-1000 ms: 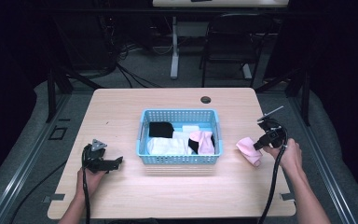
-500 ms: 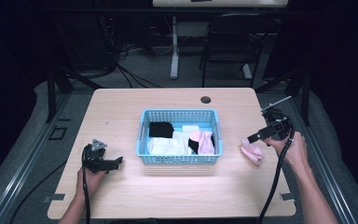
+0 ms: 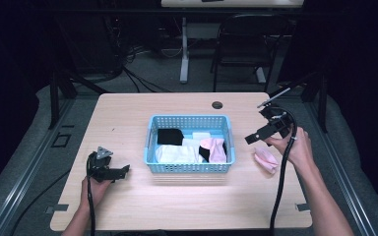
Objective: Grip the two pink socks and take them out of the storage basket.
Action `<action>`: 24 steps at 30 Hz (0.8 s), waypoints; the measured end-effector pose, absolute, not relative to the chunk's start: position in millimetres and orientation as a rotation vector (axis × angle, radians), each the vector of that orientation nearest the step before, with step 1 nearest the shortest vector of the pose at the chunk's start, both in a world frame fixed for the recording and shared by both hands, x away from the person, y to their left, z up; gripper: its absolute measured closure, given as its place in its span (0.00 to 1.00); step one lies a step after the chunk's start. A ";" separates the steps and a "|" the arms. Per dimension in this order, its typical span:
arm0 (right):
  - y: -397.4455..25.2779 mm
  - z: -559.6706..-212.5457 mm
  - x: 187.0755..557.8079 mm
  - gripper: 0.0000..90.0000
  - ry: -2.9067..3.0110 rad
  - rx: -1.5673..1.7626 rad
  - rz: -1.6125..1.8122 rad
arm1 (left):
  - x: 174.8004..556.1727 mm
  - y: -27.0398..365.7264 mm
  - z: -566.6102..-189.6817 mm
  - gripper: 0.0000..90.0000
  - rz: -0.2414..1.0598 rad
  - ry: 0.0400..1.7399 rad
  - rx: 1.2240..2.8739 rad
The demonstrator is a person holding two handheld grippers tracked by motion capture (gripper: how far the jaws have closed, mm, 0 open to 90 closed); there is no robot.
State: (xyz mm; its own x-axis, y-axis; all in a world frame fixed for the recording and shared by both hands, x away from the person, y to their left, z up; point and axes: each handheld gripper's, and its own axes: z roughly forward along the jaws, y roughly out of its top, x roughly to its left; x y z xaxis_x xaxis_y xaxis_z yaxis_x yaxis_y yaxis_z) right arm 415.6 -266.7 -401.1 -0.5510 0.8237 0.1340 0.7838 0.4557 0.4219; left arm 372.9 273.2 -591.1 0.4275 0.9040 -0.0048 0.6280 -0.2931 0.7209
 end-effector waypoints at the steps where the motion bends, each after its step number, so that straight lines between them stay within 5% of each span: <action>1: -260.2 -398.3 416.1 0.00 2.619 1.416 0.672 | 372.9 273.1 -591.0 0.07 0.543 1.288 2.030; 24: -164.3 -402.4 430.6 0.00 2.759 1.190 0.661 | 373.0 273.0 -591.5 0.07 0.548 1.288 2.024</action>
